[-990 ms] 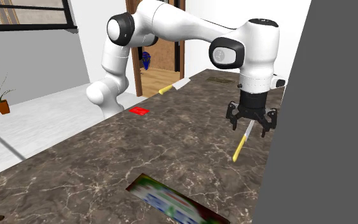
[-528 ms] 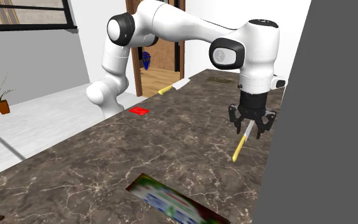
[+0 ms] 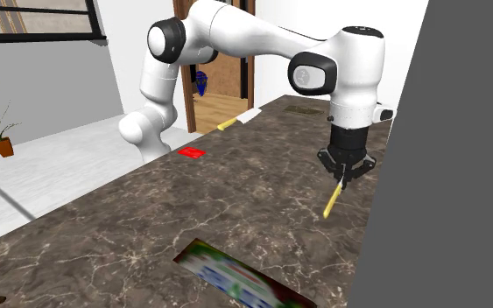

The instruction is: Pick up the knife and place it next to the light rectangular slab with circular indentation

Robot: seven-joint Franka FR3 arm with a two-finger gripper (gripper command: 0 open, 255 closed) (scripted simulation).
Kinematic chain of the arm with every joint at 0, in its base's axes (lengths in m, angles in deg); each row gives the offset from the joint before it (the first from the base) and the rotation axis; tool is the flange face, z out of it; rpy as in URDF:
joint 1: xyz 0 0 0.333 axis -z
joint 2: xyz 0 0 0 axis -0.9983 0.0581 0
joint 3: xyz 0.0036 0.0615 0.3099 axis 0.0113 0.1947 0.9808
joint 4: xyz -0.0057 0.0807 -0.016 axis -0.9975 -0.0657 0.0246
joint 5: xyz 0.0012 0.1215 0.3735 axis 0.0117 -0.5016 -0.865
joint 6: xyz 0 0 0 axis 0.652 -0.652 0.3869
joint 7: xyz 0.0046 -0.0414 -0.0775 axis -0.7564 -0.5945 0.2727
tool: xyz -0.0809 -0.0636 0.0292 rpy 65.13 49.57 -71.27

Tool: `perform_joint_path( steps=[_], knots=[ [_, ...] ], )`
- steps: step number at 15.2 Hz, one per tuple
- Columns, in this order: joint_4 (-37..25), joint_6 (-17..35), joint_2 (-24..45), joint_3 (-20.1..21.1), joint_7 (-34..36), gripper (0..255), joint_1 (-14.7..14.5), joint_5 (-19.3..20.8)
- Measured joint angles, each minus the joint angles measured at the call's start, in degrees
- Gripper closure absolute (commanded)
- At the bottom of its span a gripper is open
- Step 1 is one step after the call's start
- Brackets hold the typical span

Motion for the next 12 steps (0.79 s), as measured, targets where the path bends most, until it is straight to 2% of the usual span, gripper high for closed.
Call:
perform_joint_path(
  steps=[5, 12],
  knots=[
    [-1.5, -1.9, -0.4, -0.1, 0.4, 255, 0.0, 0.3],
    [-6.9, -7.4, -0.5, -0.3, 1.1, 255, 0.4, 0.6]
  ],
)
